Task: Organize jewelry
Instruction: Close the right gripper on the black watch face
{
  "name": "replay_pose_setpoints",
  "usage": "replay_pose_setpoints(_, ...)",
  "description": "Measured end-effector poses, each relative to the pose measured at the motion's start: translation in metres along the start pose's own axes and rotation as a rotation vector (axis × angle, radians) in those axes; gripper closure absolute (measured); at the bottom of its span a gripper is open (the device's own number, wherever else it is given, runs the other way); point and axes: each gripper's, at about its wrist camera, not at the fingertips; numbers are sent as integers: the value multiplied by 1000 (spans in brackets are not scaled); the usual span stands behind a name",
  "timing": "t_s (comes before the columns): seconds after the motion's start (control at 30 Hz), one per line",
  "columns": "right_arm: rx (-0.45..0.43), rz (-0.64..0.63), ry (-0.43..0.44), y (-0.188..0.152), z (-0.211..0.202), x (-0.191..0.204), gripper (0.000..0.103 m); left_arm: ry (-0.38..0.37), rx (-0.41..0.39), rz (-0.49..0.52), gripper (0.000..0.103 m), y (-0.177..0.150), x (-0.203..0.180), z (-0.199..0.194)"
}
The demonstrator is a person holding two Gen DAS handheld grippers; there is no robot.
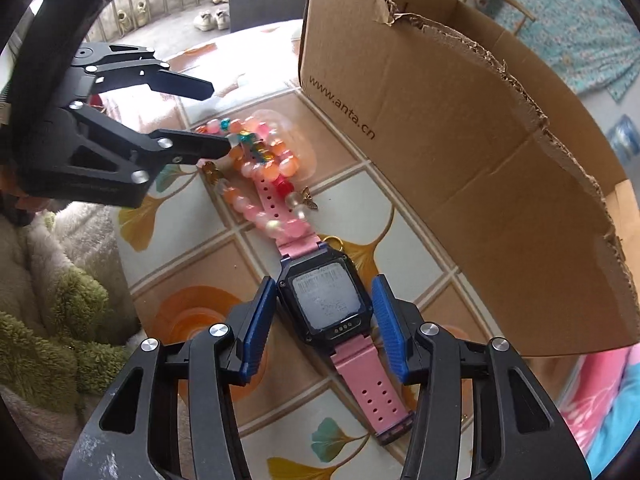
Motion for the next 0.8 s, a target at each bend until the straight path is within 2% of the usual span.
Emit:
replay_pose_setpoints(0.1, 0, 20, 50, 3, -2, -8, 59, 9, 22, -37, 41, 0, 9, 4)
replay_pose_setpoints(0.27, -5, 187, 267, 7, -3, -48, 60, 24, 10, -62, 41, 0, 25, 0)
replay_pose_setpoints(0.37, 9, 297, 396, 9, 1, -71, 60, 21, -33, -58, 41, 1, 29, -10)
replay_pose_setpoints(0.47, 19, 400, 502, 5, 8, -90, 60, -41, -123, -38, 41, 4, 26, -29)
replay_pose_setpoints(0.57, 25, 454, 562, 9, 15, -102, 60, -118, -179, 51, 41, 8, 7, -42)
replay_pose_setpoints(0.63, 28, 453, 565, 11, 17, -102, 60, -141, -174, 131, 41, 9, -17, -39)
replay_pose_setpoints(0.73, 33, 452, 565, 11, 17, -102, 60, -90, -132, 236, 41, 7, -46, -23)
replay_pose_setpoints(0.8, 37, 448, 563, 13, 19, -102, 60, -37, -146, 275, 41, 7, -54, -18)
Point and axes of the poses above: each gripper's, at about its wrist camera, not at the fingertips, and z roughly the way its jaws point, x to its left, y to its top, and after that the axes turned 11 degrees about y, right-handed
